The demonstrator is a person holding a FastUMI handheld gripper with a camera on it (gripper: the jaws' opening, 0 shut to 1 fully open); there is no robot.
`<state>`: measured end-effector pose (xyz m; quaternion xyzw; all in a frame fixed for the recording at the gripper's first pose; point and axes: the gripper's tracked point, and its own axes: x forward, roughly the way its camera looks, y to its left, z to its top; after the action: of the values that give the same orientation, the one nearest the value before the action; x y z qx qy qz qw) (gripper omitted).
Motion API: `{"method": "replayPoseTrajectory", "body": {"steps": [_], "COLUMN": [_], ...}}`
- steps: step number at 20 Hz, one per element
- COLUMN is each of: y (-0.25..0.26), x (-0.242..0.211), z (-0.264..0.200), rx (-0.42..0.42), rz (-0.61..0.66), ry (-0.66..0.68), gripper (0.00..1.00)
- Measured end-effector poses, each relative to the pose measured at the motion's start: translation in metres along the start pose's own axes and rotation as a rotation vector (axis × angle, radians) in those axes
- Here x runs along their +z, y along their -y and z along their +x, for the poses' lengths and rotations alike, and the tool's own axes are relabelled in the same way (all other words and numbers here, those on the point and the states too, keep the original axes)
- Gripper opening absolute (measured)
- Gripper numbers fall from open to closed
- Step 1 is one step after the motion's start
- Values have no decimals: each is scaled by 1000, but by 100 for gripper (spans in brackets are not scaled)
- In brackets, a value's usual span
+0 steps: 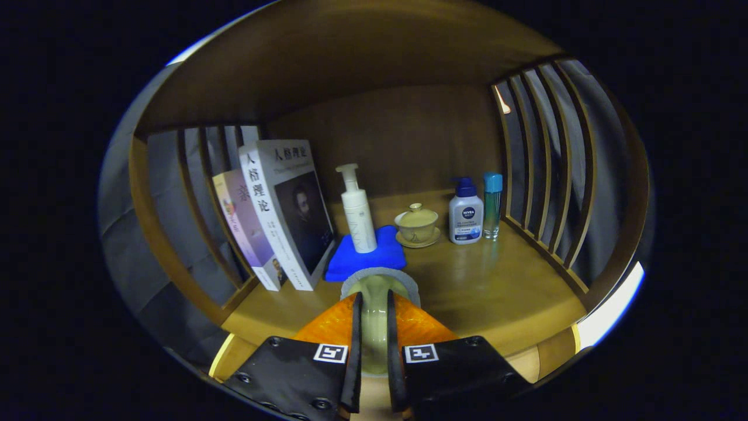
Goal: Pull open the drawer, take out the items inside it, and place them on the countertop above the cabinet.
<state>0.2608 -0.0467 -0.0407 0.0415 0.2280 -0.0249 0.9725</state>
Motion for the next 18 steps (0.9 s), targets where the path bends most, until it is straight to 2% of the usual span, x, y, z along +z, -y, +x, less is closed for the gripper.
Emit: {"method": "replayPoseTrajectory", "body": {"steps": [6,10,13,18], "y": [3,5,6,-5], "x": [-2,2,12,9], "z": [30,27,3,-59], "rx": [-10,0,-7,25], "rz": [39,44,-17,-53], "ry": [-2,20,92,182], "gripper": [21,66,100,98]}}
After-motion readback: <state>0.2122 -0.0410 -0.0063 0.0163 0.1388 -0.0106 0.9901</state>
